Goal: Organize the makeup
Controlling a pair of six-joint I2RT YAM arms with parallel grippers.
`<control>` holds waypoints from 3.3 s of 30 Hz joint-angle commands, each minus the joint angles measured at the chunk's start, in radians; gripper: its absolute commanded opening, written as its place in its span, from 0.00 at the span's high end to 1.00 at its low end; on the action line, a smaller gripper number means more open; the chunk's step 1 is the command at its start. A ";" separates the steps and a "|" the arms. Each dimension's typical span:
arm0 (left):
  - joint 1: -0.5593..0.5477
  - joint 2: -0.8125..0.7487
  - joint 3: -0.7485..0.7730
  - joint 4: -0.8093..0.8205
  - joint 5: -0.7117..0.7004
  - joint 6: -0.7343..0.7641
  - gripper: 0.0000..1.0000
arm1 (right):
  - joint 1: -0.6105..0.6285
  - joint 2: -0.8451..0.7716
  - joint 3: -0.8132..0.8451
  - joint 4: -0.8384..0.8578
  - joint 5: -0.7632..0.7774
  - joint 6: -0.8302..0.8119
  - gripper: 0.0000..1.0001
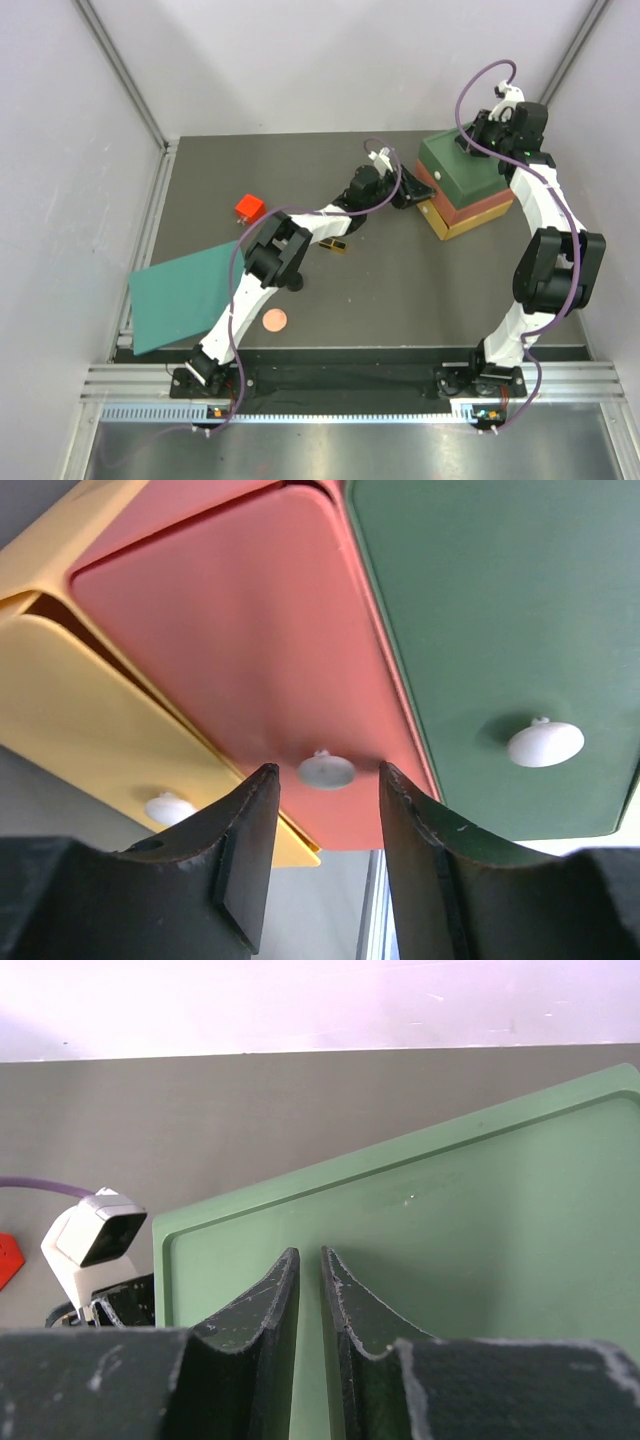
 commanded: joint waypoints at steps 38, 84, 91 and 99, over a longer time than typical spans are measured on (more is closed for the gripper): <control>0.042 -0.296 -0.429 0.117 0.046 0.169 1.00 | 0.006 0.104 -0.121 -0.359 0.027 -0.016 0.84; 0.099 -0.696 -0.558 -0.644 -0.040 1.194 0.17 | 0.006 0.120 -0.118 -0.358 0.023 -0.017 0.84; 0.108 -0.801 -0.627 -0.868 -0.198 1.332 0.17 | 0.006 0.115 -0.123 -0.358 0.025 -0.016 0.84; 0.116 -0.974 -0.798 -0.951 -0.412 1.271 0.16 | 0.010 0.121 -0.126 -0.356 0.027 -0.016 0.84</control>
